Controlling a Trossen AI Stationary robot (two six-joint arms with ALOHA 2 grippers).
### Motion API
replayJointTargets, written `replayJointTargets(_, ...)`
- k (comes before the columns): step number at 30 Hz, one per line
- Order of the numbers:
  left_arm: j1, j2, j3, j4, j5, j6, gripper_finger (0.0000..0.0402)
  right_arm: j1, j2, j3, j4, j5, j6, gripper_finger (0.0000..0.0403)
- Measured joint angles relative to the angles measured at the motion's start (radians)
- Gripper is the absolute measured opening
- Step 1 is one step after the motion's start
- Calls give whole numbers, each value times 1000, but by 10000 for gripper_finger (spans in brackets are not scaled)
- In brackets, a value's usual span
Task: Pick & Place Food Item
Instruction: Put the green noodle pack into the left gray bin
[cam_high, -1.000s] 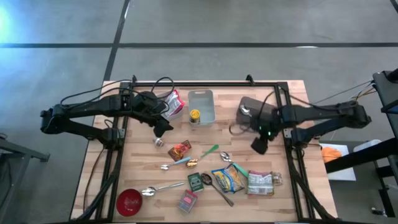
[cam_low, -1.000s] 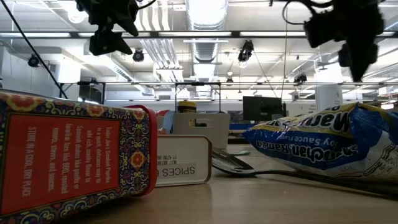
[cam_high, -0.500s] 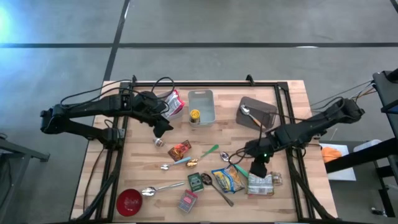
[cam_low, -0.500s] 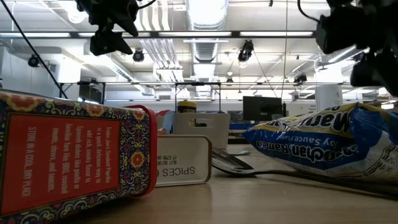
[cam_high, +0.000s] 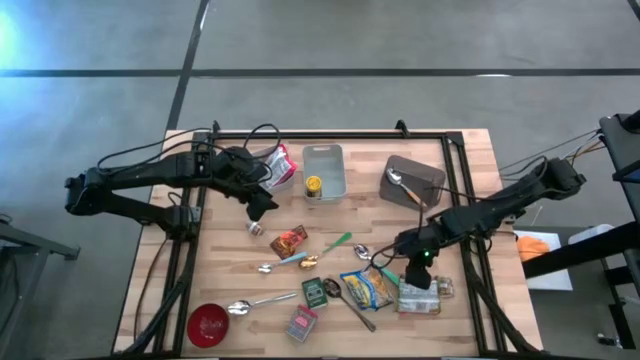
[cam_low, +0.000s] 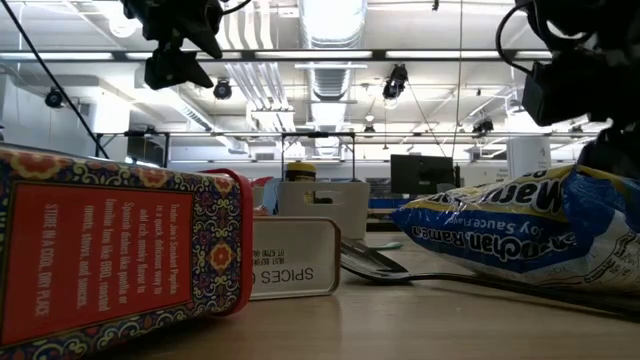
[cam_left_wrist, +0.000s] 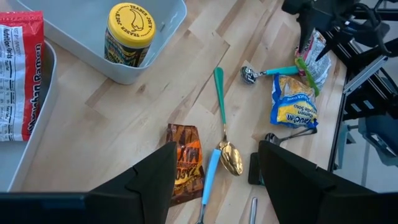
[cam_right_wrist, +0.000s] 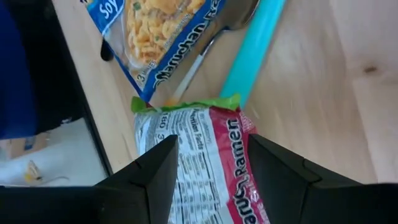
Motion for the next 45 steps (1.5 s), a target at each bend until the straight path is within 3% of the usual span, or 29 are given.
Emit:
replayJointTargets(10,0,0,0,0,0,-7,228,-4,9,-92,204,-58,12,192)
replayJointTargets(25,0,0,0,2,0,-34,228,-5,118,-78,201,-53,-33,192)
replayJointTargets(45,0,0,0,11,0,-33,228,-46,86,-6,120,3,-89,192)
